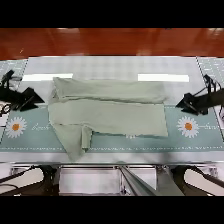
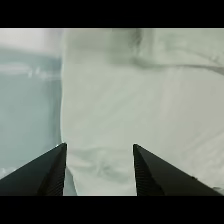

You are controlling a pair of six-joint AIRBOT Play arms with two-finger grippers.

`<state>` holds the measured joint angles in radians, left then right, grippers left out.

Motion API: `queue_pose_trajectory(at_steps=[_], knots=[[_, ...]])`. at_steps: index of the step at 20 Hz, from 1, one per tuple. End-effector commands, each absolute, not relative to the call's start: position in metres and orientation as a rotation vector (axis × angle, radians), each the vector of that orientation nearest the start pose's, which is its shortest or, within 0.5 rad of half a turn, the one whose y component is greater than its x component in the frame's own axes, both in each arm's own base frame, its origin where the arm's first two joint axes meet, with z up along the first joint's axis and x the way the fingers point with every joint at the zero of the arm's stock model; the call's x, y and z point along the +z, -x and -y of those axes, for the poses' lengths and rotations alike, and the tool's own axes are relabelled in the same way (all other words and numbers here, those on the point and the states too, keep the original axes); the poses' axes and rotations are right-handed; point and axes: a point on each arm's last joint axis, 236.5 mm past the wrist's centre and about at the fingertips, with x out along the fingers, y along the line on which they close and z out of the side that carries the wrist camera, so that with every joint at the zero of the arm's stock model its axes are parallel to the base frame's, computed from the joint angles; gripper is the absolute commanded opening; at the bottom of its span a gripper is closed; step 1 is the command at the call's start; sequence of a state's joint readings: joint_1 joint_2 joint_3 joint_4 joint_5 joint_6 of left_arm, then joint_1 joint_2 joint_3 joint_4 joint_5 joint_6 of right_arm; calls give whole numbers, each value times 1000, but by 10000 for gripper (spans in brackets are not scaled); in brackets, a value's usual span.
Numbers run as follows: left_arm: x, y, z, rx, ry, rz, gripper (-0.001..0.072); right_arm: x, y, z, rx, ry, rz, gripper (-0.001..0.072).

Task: Fold the shirts.

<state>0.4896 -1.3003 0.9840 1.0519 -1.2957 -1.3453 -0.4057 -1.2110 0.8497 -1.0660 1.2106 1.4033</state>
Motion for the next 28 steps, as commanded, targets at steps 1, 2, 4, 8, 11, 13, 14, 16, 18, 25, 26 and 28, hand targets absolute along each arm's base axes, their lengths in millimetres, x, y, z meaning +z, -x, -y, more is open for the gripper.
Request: queue_pose_trajectory(at_steps=[1, 2, 4, 8, 11, 13, 14, 16, 18, 25, 26, 28], knots=[[-51, -265, -34, 34, 927, -1237, 504, -53, -269, -22, 89, -842, -1212, 412], [-60, -249, -32, 61, 976, -1245, 505, -54, -260, -32, 104, -862, -1207, 412], [-72, -233, -24, 77, 1019, -1274, 504, -52, -253, -42, 130, -880, -1195, 412], [-87, -223, 1, 21, 1006, -1369, 504, -49, -251, -46, 149, -886, -1196, 412], [-101, -220, 22, -32, 977, -1457, 504, -46, -255, -47, 159, -895, -1178, 412], [-110, -220, 28, -28, 970, -1487, 504, -45, -256, -48, 165, -895, -1173, 411], [-114, -221, 32, -32, 960, -1497, 504, -44, -257, -48, 169, -898, -1168, 412], [-115, -228, 42, -53, 976, -1492, 503, -43, -260, -47, 167, -898, -1153, 411], [-109, -234, 52, -115, 948, -1484, 155, -46, -263, -38, 137, -865, -1141, 412], [-77, -245, 55, -267, 866, -1466, 15, -90, -190, -2, -93, -831, -1429, 412], [-77, -245, 55, -266, 866, -1466, 15, -90, -190, -6, -83, -847, -1428, 412], [-77, -245, 55, -266, 866, -1466, 15, -92, -191, -11, -66, -873, -1439, 411]])
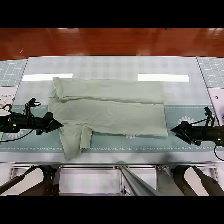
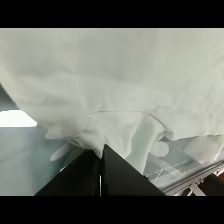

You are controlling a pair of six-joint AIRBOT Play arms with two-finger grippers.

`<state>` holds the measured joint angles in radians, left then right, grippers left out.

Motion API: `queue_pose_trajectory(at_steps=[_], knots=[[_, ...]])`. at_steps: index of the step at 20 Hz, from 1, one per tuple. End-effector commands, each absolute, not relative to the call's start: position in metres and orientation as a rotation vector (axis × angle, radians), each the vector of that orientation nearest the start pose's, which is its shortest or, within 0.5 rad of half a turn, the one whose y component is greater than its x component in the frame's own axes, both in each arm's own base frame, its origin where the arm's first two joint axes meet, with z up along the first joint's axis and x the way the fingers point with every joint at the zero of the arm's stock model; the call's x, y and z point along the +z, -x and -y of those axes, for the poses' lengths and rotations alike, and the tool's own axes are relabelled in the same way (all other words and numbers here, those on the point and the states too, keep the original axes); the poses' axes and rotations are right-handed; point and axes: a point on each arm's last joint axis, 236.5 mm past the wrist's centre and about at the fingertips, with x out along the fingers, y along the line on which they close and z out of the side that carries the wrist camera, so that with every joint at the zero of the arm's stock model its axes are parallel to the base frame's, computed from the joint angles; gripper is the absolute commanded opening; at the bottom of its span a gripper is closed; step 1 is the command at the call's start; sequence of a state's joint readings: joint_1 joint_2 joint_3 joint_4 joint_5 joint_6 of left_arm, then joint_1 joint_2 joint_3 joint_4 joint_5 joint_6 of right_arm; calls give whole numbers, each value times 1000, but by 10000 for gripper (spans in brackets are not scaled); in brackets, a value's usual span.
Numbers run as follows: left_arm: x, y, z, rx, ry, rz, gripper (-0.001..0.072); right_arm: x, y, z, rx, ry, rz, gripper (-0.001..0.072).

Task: Fold the shirts.

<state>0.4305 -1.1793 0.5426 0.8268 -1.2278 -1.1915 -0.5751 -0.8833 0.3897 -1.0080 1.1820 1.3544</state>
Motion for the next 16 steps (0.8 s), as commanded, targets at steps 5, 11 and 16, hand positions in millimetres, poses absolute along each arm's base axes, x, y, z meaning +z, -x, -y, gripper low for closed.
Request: queue_pose_trajectory(at_steps=[5, 11, 16], knots=[[-78, -247, 54, -257, 863, -1458, 15, -97, -217, -34, 55, -1033, -1401, 411], [-80, -252, 50, -240, 857, -1440, 15, -112, -227, -54, 133, -1133, -1427, 379], [-71, -260, 48, -256, 843, -1422, 15, -95, -250, -73, 295, -939, -1410, 28]])
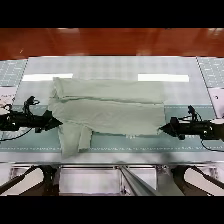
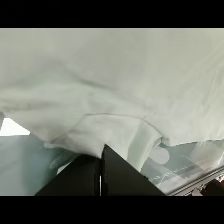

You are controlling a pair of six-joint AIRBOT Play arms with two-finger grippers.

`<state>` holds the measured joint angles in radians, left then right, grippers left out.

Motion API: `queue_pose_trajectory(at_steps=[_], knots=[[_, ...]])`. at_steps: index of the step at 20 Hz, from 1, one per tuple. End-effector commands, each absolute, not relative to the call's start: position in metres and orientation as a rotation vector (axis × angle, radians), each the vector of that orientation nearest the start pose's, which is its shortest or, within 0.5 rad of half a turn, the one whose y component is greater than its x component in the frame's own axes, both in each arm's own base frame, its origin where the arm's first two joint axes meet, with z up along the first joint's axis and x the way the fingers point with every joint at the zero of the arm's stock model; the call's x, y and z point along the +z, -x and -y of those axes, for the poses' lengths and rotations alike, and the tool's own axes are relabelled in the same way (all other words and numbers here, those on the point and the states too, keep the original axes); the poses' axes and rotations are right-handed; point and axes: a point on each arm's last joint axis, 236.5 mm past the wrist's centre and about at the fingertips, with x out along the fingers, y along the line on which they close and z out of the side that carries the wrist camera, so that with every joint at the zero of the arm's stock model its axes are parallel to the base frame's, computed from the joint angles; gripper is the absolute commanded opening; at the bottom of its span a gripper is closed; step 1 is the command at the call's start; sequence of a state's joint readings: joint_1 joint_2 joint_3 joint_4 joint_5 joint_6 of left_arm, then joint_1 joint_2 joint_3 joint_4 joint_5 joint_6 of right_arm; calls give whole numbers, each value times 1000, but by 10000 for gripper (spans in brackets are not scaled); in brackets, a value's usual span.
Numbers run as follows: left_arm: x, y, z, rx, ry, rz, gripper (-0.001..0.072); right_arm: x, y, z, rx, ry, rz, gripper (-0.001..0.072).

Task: Fold the shirts.

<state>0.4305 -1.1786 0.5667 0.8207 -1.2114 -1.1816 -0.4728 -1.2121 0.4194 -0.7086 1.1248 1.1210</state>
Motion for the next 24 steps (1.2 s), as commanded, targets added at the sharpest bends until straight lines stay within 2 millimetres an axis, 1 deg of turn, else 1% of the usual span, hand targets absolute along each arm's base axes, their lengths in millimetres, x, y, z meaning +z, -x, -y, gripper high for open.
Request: queue_pose_trajectory(at_steps=[1, 3, 4, 6, 8, 10, 12, 13, 15, 17, 18, 20, 24], knots=[[-64, -264, 47, -271, 834, -1414, 15, -90, -253, -73, 319, -899, -1418, 27], [-49, -277, 42, -299, 797, -1383, 15, -77, -269, -68, 333, -837, -1402, 27], [-41, -287, 38, -298, 779, -1355, 15, -68, -283, -64, 327, -816, -1371, 27], [-27, -313, 24, -263, 754, -1283, 15, -52, -312, -49, 309, -762, -1295, 27], [-16, -343, 14, -234, 739, -1225, 15, -44, -334, -36, 291, -729, -1282, 27], [-8, -372, 15, -254, 700, -1197, 15, -34, -360, -32, 306, -753, -1244, 27], [-5, -403, 21, -274, 664, -1176, 15, -25, -386, -31, 328, -775, -1202, 27], [-6, -420, 26, -278, 657, -1169, 15, -24, -397, -30, 336, -767, -1196, 27], [-12, -454, 33, -279, 662, -1166, 15, -26, -418, -38, 361, -730, -1192, 27], [-19, -483, 36, -269, 692, -1172, 15, -30, -441, -41, 347, -713, -1171, 27], [-24, -495, 37, -264, 712, -1183, 15, -34, -451, -39, 327, -719, -1164, 27], [-33, -510, 41, -284, 711, -1204, 15, -41, -464, -37, 310, -732, -1161, 27], [-45, -535, 43, -292, 704, -1191, 15, -59, -476, -33, 296, -747, -1176, 27]])
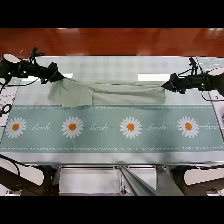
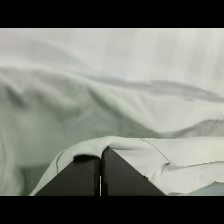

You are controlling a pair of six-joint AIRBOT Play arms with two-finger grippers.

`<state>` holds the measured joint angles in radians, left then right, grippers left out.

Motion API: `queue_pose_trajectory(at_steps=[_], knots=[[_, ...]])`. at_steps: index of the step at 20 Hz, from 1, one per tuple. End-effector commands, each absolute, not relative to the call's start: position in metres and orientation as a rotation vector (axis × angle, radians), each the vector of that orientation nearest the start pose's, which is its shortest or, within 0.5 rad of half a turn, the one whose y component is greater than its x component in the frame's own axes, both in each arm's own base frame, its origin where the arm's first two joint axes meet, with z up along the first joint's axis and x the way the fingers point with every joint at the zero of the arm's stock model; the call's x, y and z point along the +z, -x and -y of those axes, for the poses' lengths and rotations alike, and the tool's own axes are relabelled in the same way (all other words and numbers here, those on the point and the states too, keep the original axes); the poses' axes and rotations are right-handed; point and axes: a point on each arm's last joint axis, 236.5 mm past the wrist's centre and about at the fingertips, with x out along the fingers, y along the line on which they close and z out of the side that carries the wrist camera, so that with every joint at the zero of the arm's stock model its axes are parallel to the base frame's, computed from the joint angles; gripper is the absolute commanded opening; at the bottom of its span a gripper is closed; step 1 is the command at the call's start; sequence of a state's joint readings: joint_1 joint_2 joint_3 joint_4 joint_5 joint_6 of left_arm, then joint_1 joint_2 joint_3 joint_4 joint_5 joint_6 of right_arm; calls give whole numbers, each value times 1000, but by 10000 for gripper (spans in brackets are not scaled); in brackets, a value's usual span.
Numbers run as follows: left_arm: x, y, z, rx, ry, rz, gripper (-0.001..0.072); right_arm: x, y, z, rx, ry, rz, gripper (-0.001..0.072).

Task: Fold the shirts.

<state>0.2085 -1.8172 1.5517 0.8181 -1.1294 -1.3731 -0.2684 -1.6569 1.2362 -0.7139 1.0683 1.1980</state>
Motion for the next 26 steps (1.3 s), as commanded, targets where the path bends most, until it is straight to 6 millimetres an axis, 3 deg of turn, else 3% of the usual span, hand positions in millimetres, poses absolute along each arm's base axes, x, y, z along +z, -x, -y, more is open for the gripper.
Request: queue_pose_trajectory(at_steps=[1, 10, 11, 12, 13, 15, 18, 20, 22, 24, 26], knots=[[-45, -540, 42, -292, 702, -1185, 15, -62, -479, -32, 291, -757, -1171, 27], [-42, -566, 44, -297, 654, -1107, 17, -66, -502, -23, 221, -756, -1086, 29], [-43, -564, 48, -305, 652, -1117, 68, -66, -504, -25, 219, -751, -1081, 128], [-43, -558, 51, -321, 654, -1143, 317, -66, -504, -27, 219, -754, -1082, 384], [-43, -549, 53, -338, 653, -1181, 500, -65, -503, -26, 217, -759, -1086, 414], [-40, -525, 37, -317, 665, -1284, 504, -53, -494, -13, 209, -790, -1106, 414], [-12, -484, -21, -245, 576, -1353, 504, -9, -465, 40, 187, -790, -1106, 413], [18, -473, -57, -171, 512, -1260, 504, 8, -438, 96, 35, -714, -1091, 412], [47, -470, -72, -97, 526, -1091, 504, 5, -413, 123, -87, -706, -1068, 413], [57, -450, -55, -104, 503, -974, 504, -25, -395, 109, -98, -764, -1098, 417], [46, -414, -23, -130, 460, -945, 504, -48, -399, 70, 2, -888, -1090, 418]])
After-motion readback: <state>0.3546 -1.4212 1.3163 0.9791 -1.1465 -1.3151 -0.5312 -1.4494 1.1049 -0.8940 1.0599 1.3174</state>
